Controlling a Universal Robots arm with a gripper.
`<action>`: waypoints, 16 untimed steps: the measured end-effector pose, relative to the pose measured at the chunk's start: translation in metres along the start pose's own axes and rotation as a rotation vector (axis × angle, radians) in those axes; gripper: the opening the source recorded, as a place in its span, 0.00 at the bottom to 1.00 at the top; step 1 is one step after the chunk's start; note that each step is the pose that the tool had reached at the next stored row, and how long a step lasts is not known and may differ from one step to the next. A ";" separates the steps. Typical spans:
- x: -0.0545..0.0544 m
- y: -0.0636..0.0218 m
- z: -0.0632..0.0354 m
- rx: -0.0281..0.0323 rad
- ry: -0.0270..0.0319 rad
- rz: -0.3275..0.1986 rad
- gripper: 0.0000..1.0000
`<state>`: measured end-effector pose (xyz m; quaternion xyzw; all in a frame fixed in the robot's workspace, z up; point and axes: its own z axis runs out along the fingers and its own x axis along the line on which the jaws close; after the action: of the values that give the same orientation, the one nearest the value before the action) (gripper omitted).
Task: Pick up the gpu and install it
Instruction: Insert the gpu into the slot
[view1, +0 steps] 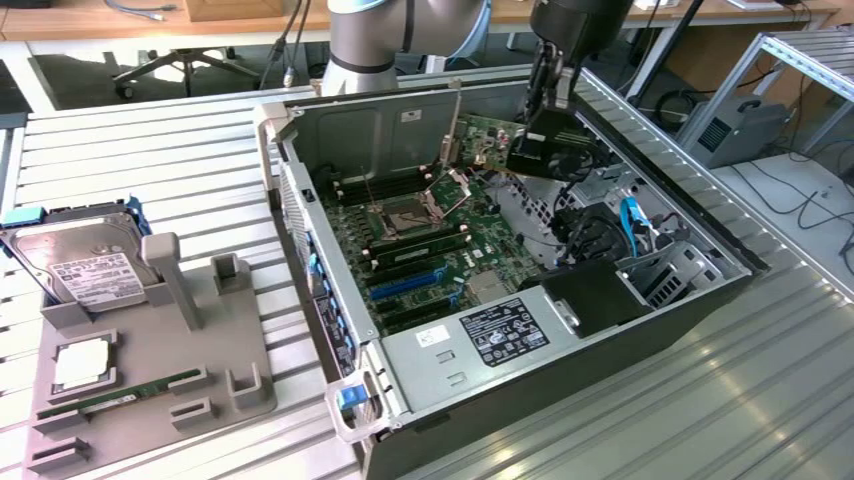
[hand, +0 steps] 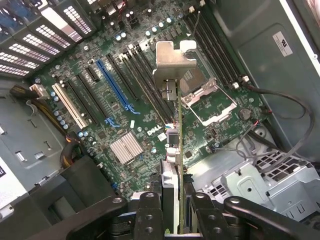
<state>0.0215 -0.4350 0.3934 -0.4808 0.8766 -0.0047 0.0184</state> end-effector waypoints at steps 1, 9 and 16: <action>0.000 -0.0001 0.0000 -0.0001 -0.0001 -0.002 0.27; -0.001 -0.0010 0.0001 -0.0007 -0.0007 -0.025 0.27; -0.001 -0.0021 0.0001 -0.0013 -0.0012 -0.047 0.27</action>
<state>0.0240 -0.4350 0.3934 -0.5015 0.8649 -0.0043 0.0185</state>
